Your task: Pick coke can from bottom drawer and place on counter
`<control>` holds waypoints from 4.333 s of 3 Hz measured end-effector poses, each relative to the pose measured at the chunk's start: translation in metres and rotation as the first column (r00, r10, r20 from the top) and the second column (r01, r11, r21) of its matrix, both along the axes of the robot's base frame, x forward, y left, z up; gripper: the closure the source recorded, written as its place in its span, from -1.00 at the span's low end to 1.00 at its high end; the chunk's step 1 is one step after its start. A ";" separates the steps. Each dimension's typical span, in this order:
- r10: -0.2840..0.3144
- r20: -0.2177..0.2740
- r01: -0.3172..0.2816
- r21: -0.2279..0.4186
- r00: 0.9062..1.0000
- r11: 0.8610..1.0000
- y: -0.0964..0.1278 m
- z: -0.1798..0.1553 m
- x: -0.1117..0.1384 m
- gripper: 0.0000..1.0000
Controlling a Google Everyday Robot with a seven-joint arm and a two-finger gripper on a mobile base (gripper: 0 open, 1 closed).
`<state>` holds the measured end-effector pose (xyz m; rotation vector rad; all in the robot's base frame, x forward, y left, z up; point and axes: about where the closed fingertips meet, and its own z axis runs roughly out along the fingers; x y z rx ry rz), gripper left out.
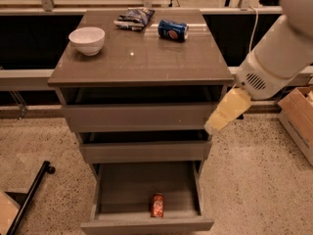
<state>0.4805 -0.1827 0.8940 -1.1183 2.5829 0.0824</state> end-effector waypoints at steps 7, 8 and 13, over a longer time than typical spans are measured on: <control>-0.378 -0.311 0.427 0.106 0.872 0.898 0.079 -0.249 0.053 -1.00; -0.416 -0.351 0.482 0.123 0.839 0.868 0.087 -0.268 0.061 -1.00; -0.598 -0.534 0.727 0.046 0.597 0.685 0.122 -0.444 0.103 -1.00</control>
Offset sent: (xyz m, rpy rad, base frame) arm 0.0442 0.0454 -0.1835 0.1884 0.1617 -0.4431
